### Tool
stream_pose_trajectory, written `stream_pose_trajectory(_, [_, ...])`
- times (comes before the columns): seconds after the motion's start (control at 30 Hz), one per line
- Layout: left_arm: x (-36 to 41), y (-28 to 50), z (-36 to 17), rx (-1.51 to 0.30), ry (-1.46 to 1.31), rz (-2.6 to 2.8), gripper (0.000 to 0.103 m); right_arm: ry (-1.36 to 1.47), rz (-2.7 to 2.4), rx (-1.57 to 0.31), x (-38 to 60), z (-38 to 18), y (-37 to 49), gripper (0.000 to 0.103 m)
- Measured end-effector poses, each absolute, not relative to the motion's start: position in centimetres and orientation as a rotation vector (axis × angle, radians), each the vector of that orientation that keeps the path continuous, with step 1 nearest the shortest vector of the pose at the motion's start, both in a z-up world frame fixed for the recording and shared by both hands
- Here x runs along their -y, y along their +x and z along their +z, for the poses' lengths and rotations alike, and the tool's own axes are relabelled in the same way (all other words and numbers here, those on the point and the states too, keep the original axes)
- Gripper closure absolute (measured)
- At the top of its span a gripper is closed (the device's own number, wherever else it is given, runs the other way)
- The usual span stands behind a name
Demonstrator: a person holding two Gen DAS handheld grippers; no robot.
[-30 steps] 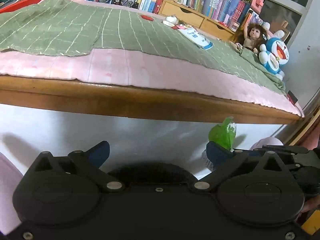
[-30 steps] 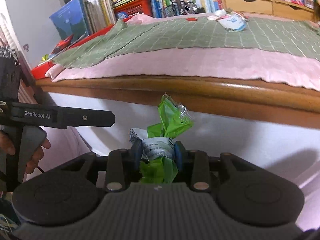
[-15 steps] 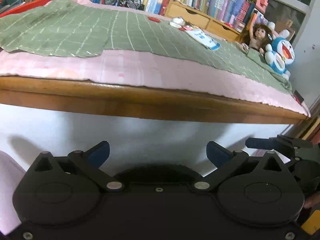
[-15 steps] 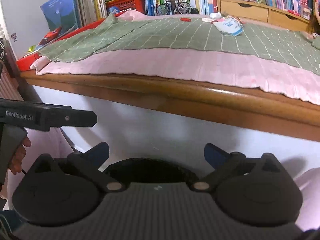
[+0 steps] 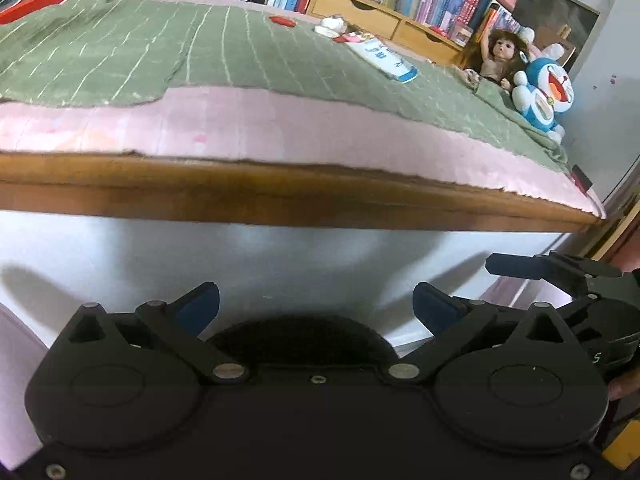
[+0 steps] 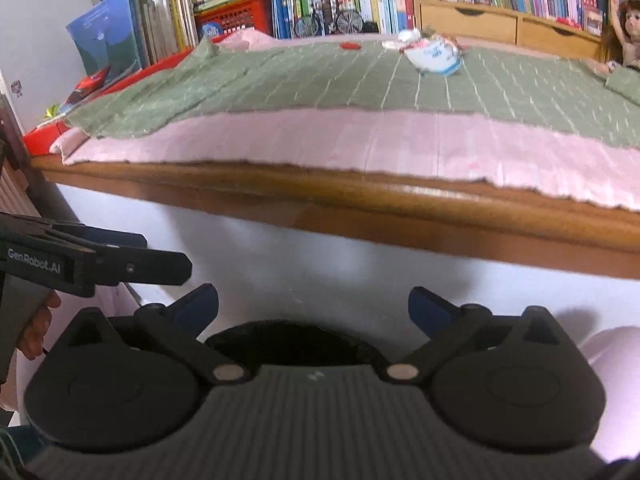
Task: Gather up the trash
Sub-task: 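Raise both open grippers back over the bed toward the white paper bag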
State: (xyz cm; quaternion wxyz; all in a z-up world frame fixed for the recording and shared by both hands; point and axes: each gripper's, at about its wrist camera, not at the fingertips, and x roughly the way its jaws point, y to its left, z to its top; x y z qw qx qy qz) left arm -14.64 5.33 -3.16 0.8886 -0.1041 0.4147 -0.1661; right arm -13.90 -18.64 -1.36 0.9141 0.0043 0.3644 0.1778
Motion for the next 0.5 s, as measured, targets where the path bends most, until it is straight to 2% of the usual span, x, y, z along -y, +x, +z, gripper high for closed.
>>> stream_pose_trajectory(0.5, [-4.6, -12.6, 1.4, -0.750, -0.177, -0.372, 0.000, 0.019, 0.288, -0.605, 20.5, 3.3, -12.0, 0.000])
